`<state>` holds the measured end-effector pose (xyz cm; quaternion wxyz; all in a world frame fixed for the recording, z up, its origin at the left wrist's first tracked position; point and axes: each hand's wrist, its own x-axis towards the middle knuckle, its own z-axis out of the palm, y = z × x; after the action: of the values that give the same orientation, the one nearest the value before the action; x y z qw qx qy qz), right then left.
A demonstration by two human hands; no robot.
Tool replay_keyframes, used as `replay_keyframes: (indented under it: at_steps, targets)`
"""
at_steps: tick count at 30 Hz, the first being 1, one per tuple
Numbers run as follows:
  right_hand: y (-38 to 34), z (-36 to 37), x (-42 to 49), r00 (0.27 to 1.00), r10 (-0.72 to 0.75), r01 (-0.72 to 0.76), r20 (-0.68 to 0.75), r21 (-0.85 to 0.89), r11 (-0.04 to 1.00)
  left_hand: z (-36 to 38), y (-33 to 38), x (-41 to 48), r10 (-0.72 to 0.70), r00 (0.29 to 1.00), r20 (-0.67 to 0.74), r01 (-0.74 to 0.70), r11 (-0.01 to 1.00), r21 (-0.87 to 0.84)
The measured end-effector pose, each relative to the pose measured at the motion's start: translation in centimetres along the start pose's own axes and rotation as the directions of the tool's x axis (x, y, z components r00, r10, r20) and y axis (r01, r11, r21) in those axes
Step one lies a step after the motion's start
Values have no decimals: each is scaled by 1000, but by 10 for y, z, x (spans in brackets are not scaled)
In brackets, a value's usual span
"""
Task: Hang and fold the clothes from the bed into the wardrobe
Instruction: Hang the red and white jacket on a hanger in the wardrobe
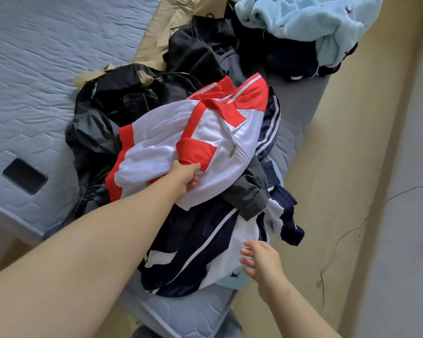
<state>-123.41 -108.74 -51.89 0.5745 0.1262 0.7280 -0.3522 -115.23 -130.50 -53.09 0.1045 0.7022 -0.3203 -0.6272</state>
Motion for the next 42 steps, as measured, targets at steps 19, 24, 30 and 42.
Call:
replay_keyframes:
  at_steps: [19,24,30,42]
  targets:
    - [-14,81,-100,955,-235,264,183,-156,952,-175,-76,-164,247,957,152,-287,729,622]
    - [21,108,-149,917,-308,369,254,-243,897,-224,-95,-218,269,940,211,-321,906,276]
    - [74,146,-197,872,-347,457,345,-322,829,-284,-137,-267,434,895,100,-445,873,199]
    - [110,170,-237,699,-550,713,457,-502,489,-338,-164,-381,514,846,144,-533,826,181]
